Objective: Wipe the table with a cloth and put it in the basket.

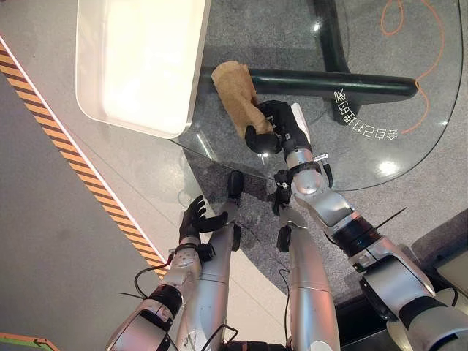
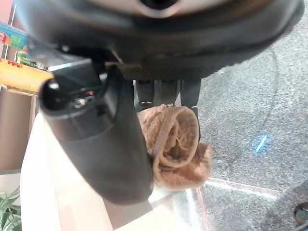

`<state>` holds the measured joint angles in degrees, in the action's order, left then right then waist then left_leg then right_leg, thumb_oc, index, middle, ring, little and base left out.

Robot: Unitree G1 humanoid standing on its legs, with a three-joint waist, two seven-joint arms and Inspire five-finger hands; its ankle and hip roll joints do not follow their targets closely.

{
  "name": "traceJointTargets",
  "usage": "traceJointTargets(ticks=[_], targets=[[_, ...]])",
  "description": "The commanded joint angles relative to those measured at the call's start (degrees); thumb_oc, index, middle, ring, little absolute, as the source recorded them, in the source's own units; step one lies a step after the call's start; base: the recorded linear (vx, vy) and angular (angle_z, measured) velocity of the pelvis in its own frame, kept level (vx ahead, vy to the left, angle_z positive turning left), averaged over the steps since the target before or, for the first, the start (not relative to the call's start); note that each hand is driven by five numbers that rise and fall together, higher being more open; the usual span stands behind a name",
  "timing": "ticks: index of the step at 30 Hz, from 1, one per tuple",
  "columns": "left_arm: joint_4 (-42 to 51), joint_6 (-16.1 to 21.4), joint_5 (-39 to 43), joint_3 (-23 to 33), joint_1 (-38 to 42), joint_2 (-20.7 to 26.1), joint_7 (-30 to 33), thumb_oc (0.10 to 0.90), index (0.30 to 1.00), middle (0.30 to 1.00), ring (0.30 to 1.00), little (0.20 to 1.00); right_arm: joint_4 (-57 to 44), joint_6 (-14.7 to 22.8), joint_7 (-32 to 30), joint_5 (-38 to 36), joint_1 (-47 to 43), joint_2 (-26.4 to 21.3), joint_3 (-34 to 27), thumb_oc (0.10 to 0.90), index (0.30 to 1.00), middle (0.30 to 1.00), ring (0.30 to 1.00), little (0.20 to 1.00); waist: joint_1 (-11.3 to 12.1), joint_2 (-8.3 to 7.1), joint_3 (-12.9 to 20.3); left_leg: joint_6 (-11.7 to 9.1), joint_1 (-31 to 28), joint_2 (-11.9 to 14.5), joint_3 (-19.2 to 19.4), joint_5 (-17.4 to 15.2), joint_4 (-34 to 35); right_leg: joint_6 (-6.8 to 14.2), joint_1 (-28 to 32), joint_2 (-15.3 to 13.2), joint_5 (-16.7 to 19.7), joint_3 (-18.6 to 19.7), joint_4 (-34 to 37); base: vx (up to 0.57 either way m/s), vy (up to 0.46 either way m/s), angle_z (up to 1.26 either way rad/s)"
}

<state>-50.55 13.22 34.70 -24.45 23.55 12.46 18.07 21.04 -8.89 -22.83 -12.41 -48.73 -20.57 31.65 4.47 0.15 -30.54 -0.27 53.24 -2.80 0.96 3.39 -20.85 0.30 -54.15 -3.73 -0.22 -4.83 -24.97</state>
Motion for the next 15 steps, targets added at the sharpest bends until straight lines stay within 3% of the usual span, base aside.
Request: traceJointTargets(ticks=[1,5,15], targets=[[1.2,-0.3,-1.0,-1.7,-8.2,-0.4,0.8,0.8,0.9,0.9,0.9,0.9,-6.2,2.5,1.6,0.0,1.0,0.6,3.5,0.1,0.3,0.3,0.3,0.2,0.2,2.22,0.8,2.9,0.6,-3.6,0.1,-3.9,-3.8,2.0,-0.5,0.4,3.3,-2.1,2.2,0.0,0.0,0.0],[1.2,-0.1,-1.4,-1.5,-8.6,-0.1,0.6,0.8,0.9,0.9,0.9,0.9,-6.2,3.8,3.3,0.0,1.2,-0.1,2.5,0.1,0.3,0.3,0.3,0.2,0.1,2.2,0.8,2.9,1.0,-3.5,0.1,-4.0,-4.0,2.1,-0.9,0.5,3.4,-1.9,2.0,0.0,0.0,0.0],[2.0,-0.5,-1.1,-1.2,-9.0,1.1,0.1,0.8,0.9,0.9,0.9,0.9,-8.4,2.9,7.7,3.1,1.4,-2.9,2.4,0.1,0.3,0.3,0.3,0.2,-0.3,2.05,0.8,2.8,1.4,-3.2,0.3,-4.2,-4.6,2.2,-1.4,0.4,3.4,-1.9,1.7,0.0,0.0,0.0]])
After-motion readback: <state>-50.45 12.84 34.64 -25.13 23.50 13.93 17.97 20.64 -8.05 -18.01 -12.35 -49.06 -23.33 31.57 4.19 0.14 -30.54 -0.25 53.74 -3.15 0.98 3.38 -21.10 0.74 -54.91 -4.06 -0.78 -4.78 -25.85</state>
